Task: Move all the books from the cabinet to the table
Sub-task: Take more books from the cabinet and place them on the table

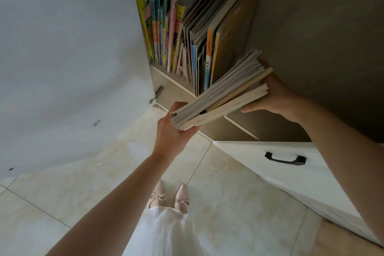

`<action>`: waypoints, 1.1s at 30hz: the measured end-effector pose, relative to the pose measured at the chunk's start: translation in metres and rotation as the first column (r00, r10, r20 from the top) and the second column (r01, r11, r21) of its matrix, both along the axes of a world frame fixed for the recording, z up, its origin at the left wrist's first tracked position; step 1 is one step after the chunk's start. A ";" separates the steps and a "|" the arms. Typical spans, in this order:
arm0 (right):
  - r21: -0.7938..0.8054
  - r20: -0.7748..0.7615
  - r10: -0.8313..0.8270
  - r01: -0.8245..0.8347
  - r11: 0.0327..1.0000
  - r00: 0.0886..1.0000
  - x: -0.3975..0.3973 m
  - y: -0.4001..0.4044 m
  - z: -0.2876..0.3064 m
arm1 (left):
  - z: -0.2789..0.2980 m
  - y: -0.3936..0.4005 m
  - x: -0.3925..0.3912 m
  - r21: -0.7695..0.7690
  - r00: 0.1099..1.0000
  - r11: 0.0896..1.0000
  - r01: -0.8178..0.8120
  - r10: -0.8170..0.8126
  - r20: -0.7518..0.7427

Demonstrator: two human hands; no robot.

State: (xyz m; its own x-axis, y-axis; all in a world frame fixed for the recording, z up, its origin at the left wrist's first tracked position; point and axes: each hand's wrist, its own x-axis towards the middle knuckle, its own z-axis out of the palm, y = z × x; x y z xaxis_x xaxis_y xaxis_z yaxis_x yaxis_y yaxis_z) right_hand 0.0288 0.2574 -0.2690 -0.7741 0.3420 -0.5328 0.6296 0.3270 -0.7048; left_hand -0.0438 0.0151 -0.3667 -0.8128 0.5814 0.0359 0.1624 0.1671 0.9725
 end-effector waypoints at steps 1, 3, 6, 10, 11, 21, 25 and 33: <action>-0.007 -0.002 -0.006 0.006 1.000 1.000 0.000 0.000 -0.001 | -0.001 -0.001 -0.001 -0.008 1.000 1.000 0.009 -0.009 0.001; -0.005 -0.011 -0.012 0.012 1.000 1.000 -0.002 -0.002 0.001 | -0.003 -0.002 -0.003 -0.008 1.000 1.000 0.021 -0.021 0.011; 0.023 -0.056 -0.009 0.010 1.000 0.998 -0.005 -0.004 0.001 | -0.006 -0.004 -0.002 0.004 1.000 1.000 0.008 -0.008 0.009; -0.006 -0.105 0.017 -0.018 1.000 0.994 -0.006 -0.011 0.000 | -0.008 -0.006 -0.003 0.009 0.999 1.000 -0.002 0.002 0.044; -0.008 -0.114 0.017 -0.018 1.000 0.993 -0.005 -0.013 -0.002 | -0.008 -0.007 -0.004 -0.004 0.998 1.000 -0.010 0.010 0.062; -0.061 -0.057 -0.100 0.096 0.993 0.993 0.033 -0.045 0.013 | 0.028 -0.048 0.000 -0.109 0.968 0.990 0.093 -0.065 0.240; -0.039 -0.036 -0.140 0.138 0.990 0.990 0.055 -0.079 0.050 | 0.072 -0.083 0.010 -0.117 0.943 0.984 0.131 -0.087 0.320; -0.114 -0.109 -0.296 0.284 0.952 0.949 0.086 -0.158 0.135 | 0.175 -0.150 0.038 -0.105 0.817 0.994 0.004 0.057 0.574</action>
